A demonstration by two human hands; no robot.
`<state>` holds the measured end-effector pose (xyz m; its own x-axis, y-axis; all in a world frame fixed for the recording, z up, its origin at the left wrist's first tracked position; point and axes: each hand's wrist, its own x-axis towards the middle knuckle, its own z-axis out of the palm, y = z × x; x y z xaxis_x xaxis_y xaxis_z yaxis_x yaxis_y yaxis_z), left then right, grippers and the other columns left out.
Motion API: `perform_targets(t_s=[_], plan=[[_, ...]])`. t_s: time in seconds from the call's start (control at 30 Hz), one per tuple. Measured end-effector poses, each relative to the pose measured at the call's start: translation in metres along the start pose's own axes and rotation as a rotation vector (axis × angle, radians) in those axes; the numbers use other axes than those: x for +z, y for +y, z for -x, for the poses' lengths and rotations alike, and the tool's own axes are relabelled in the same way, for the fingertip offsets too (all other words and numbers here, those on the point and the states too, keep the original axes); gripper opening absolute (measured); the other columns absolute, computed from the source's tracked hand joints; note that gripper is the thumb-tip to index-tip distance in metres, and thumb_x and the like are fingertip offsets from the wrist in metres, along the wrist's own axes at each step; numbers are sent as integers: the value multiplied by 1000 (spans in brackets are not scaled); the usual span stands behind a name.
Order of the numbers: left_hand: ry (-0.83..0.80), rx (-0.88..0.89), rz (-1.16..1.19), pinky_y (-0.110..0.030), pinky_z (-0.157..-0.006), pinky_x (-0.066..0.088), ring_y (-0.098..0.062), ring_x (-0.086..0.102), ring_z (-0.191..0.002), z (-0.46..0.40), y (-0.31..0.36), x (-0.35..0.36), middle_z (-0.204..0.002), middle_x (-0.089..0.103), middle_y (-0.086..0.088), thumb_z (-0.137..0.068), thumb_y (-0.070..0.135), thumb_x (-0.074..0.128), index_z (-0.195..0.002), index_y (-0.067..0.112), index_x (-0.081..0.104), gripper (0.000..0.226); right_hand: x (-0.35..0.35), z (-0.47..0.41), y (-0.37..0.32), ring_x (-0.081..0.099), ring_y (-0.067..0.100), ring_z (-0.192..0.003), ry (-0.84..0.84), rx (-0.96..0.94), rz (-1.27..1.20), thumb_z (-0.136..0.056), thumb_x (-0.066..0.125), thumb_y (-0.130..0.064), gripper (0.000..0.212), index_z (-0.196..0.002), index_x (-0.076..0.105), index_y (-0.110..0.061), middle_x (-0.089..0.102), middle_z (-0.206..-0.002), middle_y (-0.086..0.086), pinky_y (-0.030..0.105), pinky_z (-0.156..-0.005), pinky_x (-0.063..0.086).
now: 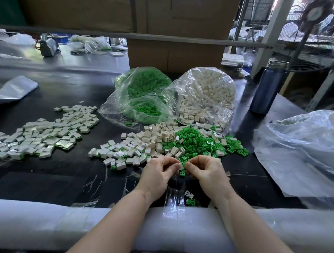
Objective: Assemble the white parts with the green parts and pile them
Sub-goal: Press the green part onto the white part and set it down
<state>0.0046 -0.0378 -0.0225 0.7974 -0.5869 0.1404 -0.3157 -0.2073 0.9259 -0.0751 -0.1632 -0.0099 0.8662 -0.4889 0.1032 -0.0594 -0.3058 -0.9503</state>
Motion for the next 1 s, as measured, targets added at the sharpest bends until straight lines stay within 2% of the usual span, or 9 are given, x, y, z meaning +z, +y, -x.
perform_targets(t_s=[0.1,0.2,0.4,0.63,0.73,0.87,1.0], plan=[[-21,-17,-12,-32,-83,53,-17,65,-78,0,-1,0,-80,69,-2,-85,15,65,-84,22,68,8,1,-1,1,58,13,-63,-32,1,49,-84,67,-9,14,-71,66,-14,65,-67,4,27,-64,50],[-33,-16,-36,-27,-82,52,-11,63,-75,1,-1,-1,-79,69,2,-85,15,65,-83,22,68,8,0,-2,3,55,14,-63,-61,4,88,-85,66,-9,17,-69,64,-15,62,-65,4,31,-66,49],[-41,2,-85,-20,-81,49,-9,62,-79,2,-1,-1,-80,67,6,-86,16,65,-86,20,69,6,-1,-3,3,52,13,-60,-96,14,95,-84,66,-7,19,-67,63,-15,59,-62,2,28,-62,45],[-26,58,-220,-19,-84,47,-9,62,-87,3,-1,0,-88,68,4,-86,18,64,-97,14,71,14,1,-2,2,52,10,-60,-88,-21,176,-82,68,-8,12,-71,65,-8,60,-63,0,23,-62,45],[23,44,-175,-19,-84,48,-9,64,-85,3,-1,2,-84,68,7,-86,19,65,-98,15,71,15,3,-1,1,55,12,-59,-34,-21,100,-81,69,-7,10,-72,67,-6,63,-63,4,25,-61,47],[46,34,-101,-15,-74,50,-6,63,-75,2,0,4,-75,65,13,-85,22,66,-98,18,71,15,3,0,0,58,11,-56,28,-7,-49,-79,72,-7,11,-69,68,-8,64,-60,3,21,-55,49],[34,22,-92,-21,-72,52,-9,63,-73,3,2,4,-76,66,9,-83,22,68,-92,25,69,9,1,1,0,58,10,-57,14,-40,-54,-76,75,-8,11,-68,68,-11,65,-62,4,23,-57,50]])
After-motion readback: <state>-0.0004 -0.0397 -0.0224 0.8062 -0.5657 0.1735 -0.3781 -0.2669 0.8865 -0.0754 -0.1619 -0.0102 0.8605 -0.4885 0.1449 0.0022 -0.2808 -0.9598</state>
